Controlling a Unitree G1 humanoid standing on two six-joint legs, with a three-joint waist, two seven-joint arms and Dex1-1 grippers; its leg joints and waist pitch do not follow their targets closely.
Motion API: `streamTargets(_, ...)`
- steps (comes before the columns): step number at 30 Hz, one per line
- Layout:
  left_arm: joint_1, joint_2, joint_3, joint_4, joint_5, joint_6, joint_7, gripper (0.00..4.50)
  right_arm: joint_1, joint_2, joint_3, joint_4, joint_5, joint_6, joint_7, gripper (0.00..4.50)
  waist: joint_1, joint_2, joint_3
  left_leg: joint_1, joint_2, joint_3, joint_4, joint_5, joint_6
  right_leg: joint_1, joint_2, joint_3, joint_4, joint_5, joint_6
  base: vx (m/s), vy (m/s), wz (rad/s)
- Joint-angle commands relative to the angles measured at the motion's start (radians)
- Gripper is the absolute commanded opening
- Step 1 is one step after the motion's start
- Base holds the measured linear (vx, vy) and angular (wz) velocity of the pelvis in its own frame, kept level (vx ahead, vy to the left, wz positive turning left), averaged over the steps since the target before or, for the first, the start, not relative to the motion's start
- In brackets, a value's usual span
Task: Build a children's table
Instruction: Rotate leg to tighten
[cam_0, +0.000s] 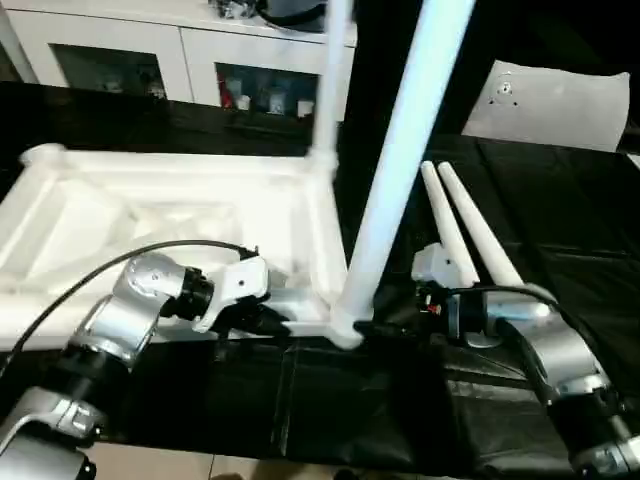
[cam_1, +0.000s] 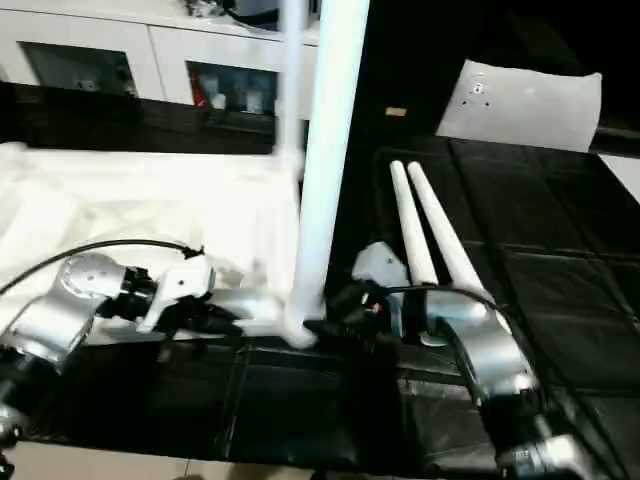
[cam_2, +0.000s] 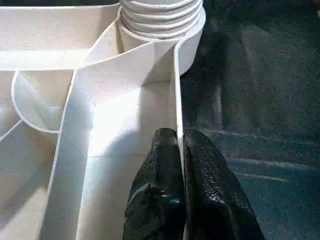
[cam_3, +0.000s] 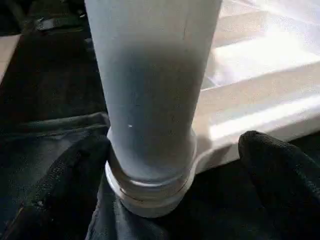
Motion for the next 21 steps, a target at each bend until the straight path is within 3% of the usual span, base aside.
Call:
streamTargets(1,-0.018,0.000,-0.049,0.006,0.005,-0.031,-0.065,0.00,-0.029,-0.006,0.012,0.018,-0.004,0.001,0.037,4.47,-0.004,0.006,-0.054,-0.004,0.086,-0.025,-0.077,-0.058,0.089,0.058,-0.110,0.075,-0.062,-0.300,-0.190,0.000,0.000,0.00)
streamTargets(4,-0.029,0.001,-0.056,0.025,0.011,-0.057,-0.098,0.00,-0.045,-0.001,0.032,0.035,0.009,0.007,0.091,4.47,-0.003,0.003,-0.053,-0.006,0.085,-0.024,-0.076,-0.052,0.091,0.059,-0.112,0.075,-0.061,-0.289,-0.197,0.000,0.000,0.00)
streamTargets(5,-0.030,0.001,-0.057,0.027,0.011,-0.058,-0.099,0.00,-0.046,0.000,0.032,0.036,0.010,0.007,0.093,4.21,-0.002,0.003,-0.053,-0.004,0.087,-0.024,-0.075,-0.046,0.090,0.059,-0.112,0.075,-0.060,-0.282,-0.199,0.000,0.000,0.00)
streamTargets(10,-0.049,0.000,-0.066,0.058,0.014,-0.084,-0.122,0.00,-0.065,0.015,0.045,0.063,0.026,0.000,0.124,4.01,0.007,0.004,-0.054,-0.003,0.089,-0.023,-0.075,-0.029,0.088,0.059,-0.112,0.074,-0.053,-0.244,-0.213,0.000,0.000,0.00)
streamTargets(21,-0.070,-0.002,-0.070,0.101,0.023,-0.110,-0.138,0.00,-0.066,0.023,0.057,0.071,0.031,0.006,0.160,3.16,0.013,0.006,-0.053,-0.004,0.089,-0.023,-0.076,-0.043,0.068,0.061,-0.112,0.074,-0.057,-0.270,-0.199,0.000,0.000,0.00)
